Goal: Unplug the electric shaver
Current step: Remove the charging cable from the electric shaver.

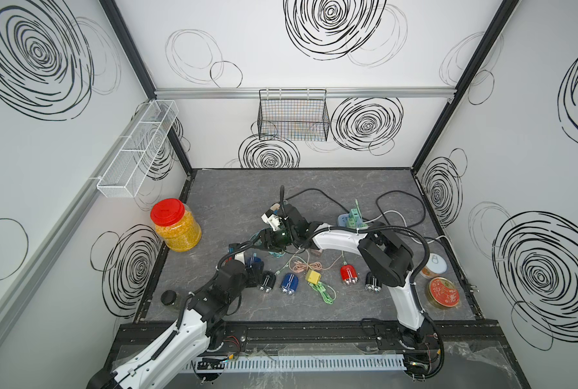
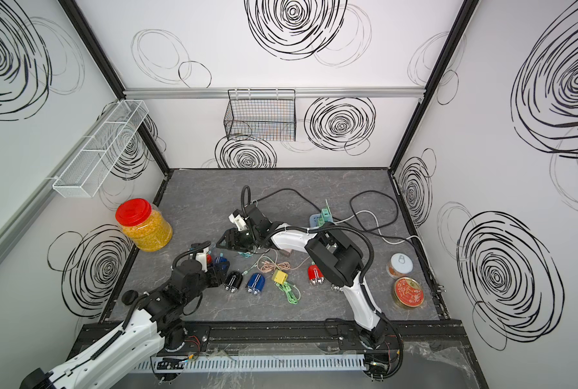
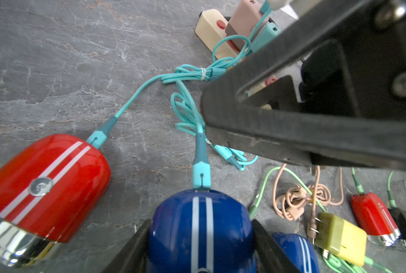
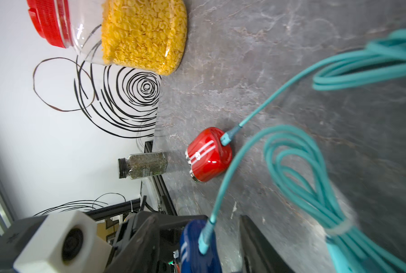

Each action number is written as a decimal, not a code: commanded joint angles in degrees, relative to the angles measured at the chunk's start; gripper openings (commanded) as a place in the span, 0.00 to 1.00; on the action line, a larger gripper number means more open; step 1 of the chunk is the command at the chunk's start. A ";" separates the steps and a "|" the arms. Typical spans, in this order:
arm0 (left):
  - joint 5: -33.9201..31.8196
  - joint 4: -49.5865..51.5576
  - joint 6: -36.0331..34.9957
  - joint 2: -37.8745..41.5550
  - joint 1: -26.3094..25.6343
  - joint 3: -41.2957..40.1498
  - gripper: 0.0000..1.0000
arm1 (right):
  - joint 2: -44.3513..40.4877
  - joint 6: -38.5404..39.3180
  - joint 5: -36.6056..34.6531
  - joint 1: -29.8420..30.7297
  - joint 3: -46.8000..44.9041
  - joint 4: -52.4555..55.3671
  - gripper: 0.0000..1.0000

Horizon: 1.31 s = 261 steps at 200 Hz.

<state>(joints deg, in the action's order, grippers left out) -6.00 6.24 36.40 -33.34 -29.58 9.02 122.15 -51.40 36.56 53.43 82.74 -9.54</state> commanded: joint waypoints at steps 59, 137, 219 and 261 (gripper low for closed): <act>0.07 -4.20 -1.07 0.39 -0.36 2.41 0.31 | 2.58 -0.81 2.09 1.79 2.12 -0.87 0.56; 1.40 -5.20 -0.06 1.55 -0.54 1.45 0.31 | 6.02 -2.22 2.86 2.03 6.72 -1.71 0.37; -0.19 -2.47 0.64 0.12 -0.74 1.71 0.28 | 5.46 -1.26 1.70 -1.16 5.87 -0.80 0.08; -0.29 -1.72 0.64 -0.22 -0.76 2.17 0.27 | 6.20 0.63 0.69 -3.22 8.39 2.11 0.06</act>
<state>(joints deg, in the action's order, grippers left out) -5.61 3.99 36.47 -33.34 -30.00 9.78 127.48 -52.80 40.12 53.28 88.25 -9.32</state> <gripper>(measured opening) 0.612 0.090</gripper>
